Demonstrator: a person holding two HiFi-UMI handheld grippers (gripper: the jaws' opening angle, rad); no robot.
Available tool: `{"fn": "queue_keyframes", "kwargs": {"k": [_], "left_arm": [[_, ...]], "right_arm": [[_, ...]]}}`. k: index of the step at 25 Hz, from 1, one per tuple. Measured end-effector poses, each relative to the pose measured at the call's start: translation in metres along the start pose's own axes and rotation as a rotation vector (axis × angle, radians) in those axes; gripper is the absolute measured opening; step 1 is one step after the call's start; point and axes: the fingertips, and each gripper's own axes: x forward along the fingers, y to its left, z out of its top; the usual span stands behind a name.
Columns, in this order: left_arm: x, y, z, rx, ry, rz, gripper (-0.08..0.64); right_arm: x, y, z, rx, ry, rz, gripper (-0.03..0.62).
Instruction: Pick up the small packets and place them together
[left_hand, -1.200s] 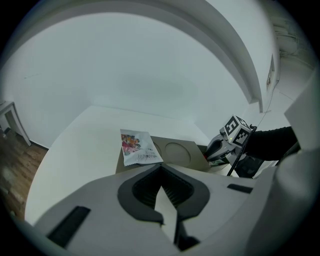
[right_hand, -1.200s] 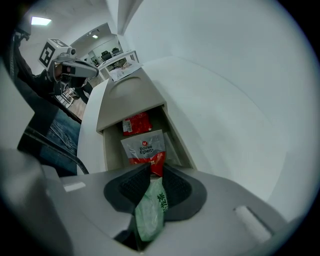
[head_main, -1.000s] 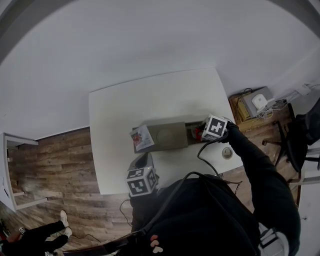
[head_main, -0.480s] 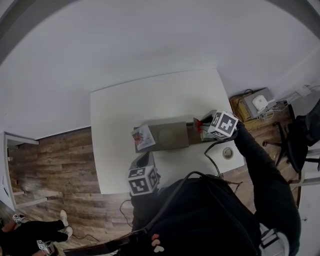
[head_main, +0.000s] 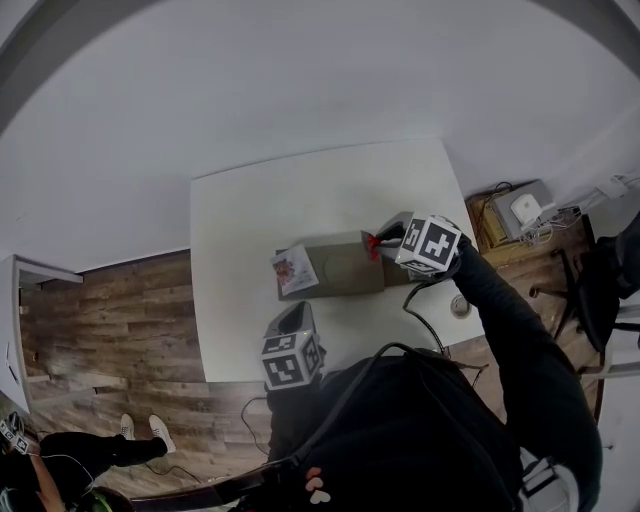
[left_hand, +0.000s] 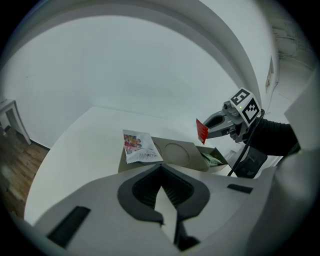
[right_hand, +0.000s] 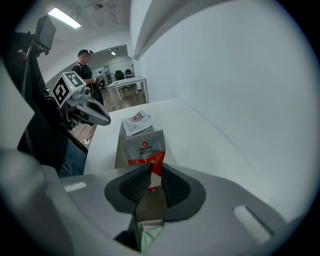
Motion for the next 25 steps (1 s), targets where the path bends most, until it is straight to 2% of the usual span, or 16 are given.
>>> {"fn": "queue_keyframes", "kwargs": {"k": [10,16,25], "left_arm": [[-0.011,0.009,-0.007,-0.032,-0.018,0.024,0.0],[-0.02,0.019,-0.01,-0.058,-0.026,0.046,-0.002],[-0.025,0.027,-0.015,-0.075,-0.029,0.055,-0.002]], "right_arm": [[0.042,0.023,0.052,-0.116,0.014,0.083,0.063],[0.06,0.03,0.062,-0.168,0.069,0.113,0.063],[0.079,0.029,0.065,-0.196,0.14,0.097,0.064]]}}
